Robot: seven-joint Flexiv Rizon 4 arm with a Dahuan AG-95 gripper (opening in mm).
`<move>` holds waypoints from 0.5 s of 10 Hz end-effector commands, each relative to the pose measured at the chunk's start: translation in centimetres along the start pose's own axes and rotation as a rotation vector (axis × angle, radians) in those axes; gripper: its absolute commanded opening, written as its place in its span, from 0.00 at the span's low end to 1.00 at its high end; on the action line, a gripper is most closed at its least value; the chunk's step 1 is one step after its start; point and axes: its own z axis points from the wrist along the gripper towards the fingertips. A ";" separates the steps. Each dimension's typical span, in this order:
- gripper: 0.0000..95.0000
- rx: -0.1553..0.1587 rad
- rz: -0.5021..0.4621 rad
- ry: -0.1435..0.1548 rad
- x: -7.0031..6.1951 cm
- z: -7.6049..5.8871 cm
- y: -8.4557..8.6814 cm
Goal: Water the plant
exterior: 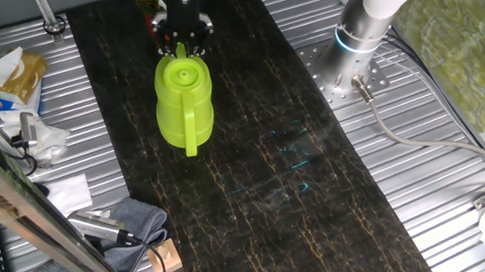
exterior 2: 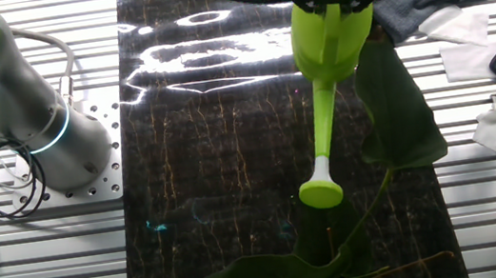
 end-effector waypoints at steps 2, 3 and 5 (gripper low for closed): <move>0.00 -0.006 -0.004 -0.018 0.3 -0.8 0.2; 0.00 -0.009 -0.004 -0.032 0.5 -1.1 0.3; 0.00 -0.009 0.000 -0.065 0.9 -1.6 0.4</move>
